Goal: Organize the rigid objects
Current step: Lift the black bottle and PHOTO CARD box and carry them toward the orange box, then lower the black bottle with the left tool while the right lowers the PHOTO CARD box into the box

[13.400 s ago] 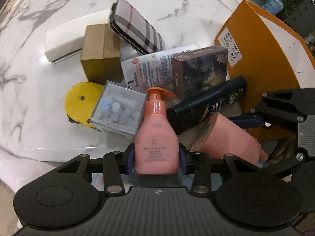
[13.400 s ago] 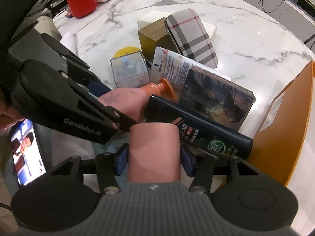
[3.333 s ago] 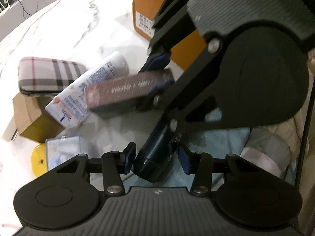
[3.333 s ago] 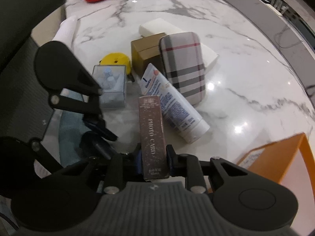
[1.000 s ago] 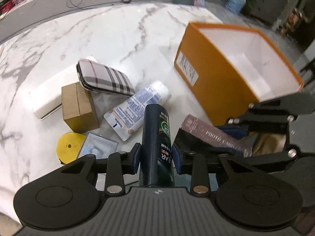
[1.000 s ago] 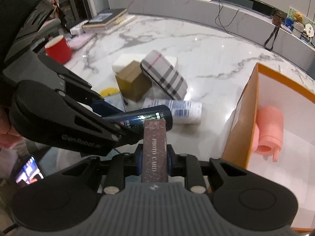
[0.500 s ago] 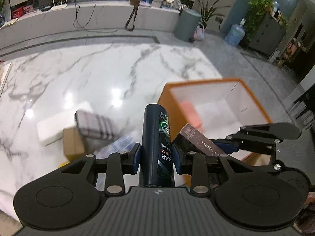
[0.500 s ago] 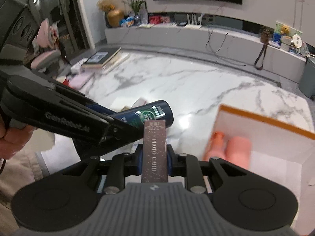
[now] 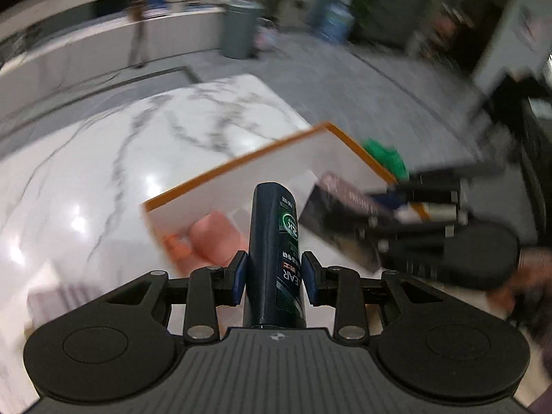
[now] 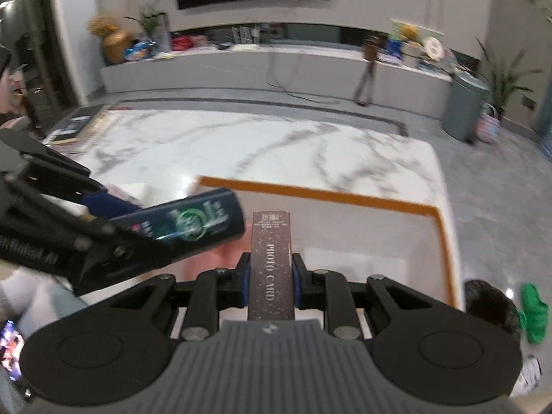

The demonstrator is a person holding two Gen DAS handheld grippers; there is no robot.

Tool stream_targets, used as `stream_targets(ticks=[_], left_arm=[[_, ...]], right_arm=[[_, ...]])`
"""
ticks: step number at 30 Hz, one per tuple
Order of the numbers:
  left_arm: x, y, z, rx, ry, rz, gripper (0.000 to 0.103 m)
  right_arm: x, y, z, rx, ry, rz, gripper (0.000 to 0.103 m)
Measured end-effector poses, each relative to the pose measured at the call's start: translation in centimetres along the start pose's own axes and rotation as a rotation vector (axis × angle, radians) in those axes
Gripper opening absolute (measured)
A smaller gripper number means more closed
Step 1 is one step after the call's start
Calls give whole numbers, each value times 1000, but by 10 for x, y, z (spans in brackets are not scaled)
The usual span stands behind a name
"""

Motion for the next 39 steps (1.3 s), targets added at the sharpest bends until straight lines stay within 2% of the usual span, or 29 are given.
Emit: stream_targets(ticks=[6,9,13,18,21,24,27,30,35,39], left_arm=[[55,10,27,303,20,-146,38],[78,8,32,385,30,-207,38],[101,3,32,473,6,-281,38],[127,4,22,483,-21,-361,38],[134,7,15,469,-80,-376,38],[141,9,10,463,-137,-419,38],[148,12,0,427,-180,-446,38],[155,11,-9,398,-211,-472,38],[163,14,-16,377,-241,-466,38],[163,16,-25,320,-264,-433,41]], right_arm=[[18,-12,32,26,6,-69,22],[30,-16,34,11,20,-102,22],[45,-20,37,-2,52,-146,22],[59,-17,38,-31,80,-188,22],[69,-13,37,-54,109,-212,22],[77,-8,30,-105,99,-222,22],[92,-4,25,-160,98,-261,22],[103,-3,23,-173,132,-305,22],[113,-2,16,-216,142,-338,22],[117,-1,14,-253,145,-362,22]])
Point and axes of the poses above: each gripper's, at about its wrist camera, not at the fingertips, and x roughly the way its jaws point, z to its right, y to its top, the point moved 1 cm from there along x, roughly the way its jaws point, and after that the axes turned 10 degrees about -z, right-handed, at the moved point
